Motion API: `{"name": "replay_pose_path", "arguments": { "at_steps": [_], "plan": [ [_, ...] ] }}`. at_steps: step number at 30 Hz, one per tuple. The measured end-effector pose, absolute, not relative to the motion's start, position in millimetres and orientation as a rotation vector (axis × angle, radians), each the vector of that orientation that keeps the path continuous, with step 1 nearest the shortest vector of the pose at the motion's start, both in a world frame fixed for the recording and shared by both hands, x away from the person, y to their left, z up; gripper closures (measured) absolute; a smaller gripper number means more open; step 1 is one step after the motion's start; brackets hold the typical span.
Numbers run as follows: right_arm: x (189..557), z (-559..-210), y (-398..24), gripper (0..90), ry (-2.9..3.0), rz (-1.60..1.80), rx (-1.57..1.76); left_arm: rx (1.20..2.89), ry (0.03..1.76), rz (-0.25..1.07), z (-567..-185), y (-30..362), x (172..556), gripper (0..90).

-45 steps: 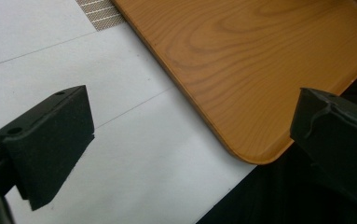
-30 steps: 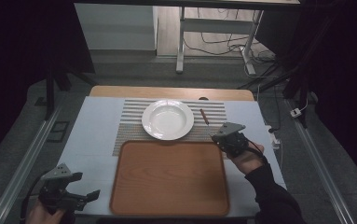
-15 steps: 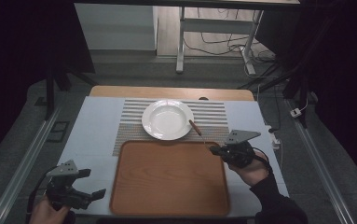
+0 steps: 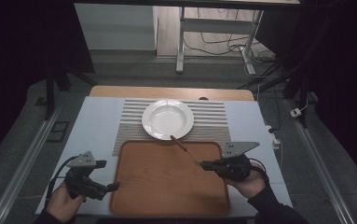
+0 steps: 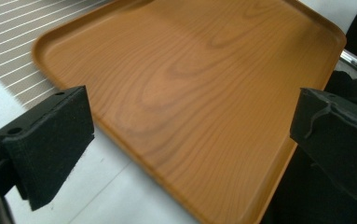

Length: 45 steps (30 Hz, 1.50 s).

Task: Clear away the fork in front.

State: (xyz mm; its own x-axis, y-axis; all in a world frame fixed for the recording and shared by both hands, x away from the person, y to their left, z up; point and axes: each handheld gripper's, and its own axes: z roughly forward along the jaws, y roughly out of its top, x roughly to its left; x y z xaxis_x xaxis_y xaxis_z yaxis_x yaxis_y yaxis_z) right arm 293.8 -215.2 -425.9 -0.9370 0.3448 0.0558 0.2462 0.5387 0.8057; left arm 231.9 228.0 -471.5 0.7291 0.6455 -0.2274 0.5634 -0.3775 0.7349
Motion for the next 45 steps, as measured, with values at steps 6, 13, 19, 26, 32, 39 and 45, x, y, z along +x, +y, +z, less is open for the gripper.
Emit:
{"name": "replay_pose_path", "arguments": {
  "at_steps": [6, 13, 19, 26, 32, 39, 45],
  "plan": [
    [285, -429, -210, 89.5, 2.715, 1.435, 0.485, 2.151, 0.835, 0.124, -468, 204, 251, 0.0],
    [277, -431, -200, 89.5, 2.767, 1.486, 0.41, 2.222, 0.731, 0.143, -467, 173, 269, 0.0],
    [270, -431, -191, 89.5, 2.817, 1.521, 0.335, 2.291, 0.617, 0.132, -468, 149, 282, 0.0],
    [264, -433, -183, 89.4, 2.876, 1.534, 0.248, 2.402, 0.387, 0.086, -467, 122, 291, 5.4],
    [262, -433, -181, 89.4, 2.908, 1.536, 0.18, 2.472, 0.209, 0.066, -466, 107, 291, 32.0],
    [261, -435, -179, 89.4, 2.953, 1.519, 0.123, 2.506, 0.098, -0.03, -466, 104, 290, 58.0],
    [262, -437, -179, 89.4, 2.99, 1.513, 0.081, 2.541, -0.018, -0.07, -469, 99, 286, 68.5]
  ]
}}
